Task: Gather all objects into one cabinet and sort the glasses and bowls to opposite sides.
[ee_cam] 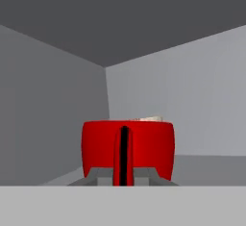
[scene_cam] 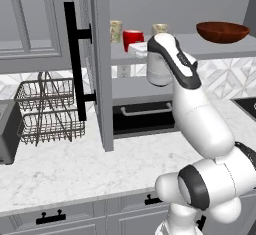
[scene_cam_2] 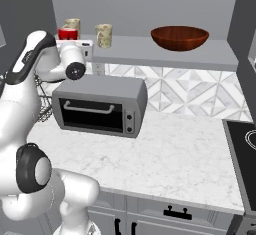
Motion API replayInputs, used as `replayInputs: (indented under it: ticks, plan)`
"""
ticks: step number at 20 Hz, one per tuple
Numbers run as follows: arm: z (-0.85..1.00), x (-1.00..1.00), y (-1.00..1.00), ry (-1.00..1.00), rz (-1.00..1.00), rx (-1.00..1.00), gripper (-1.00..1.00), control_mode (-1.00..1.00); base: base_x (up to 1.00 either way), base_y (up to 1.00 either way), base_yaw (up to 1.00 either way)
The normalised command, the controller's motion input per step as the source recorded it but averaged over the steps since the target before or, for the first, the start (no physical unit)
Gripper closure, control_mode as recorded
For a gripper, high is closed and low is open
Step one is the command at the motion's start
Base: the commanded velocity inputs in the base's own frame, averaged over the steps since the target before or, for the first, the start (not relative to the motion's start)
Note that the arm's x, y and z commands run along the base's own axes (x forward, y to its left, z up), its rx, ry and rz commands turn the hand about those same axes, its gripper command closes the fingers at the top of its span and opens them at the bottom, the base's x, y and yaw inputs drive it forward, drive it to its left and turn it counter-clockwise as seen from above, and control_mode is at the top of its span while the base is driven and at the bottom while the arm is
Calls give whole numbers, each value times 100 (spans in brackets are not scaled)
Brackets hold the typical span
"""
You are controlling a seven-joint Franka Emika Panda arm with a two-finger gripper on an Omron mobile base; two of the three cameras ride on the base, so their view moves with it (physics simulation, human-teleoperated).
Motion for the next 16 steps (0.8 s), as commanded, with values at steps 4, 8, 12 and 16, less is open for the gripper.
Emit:
replayInputs:
  ticks: [4,8,12,16]
  plan:
    - [-6,18,30,0,8,-2,100,-100,0,0,0]
    - [-7,20,26,0,8,-1,100,-100,0,0,0]
    - [-5,27,14,0,5,0,100,-100,0,0,0]
    - [-11,24,3,0,0,0,100,-100,0,0,0]
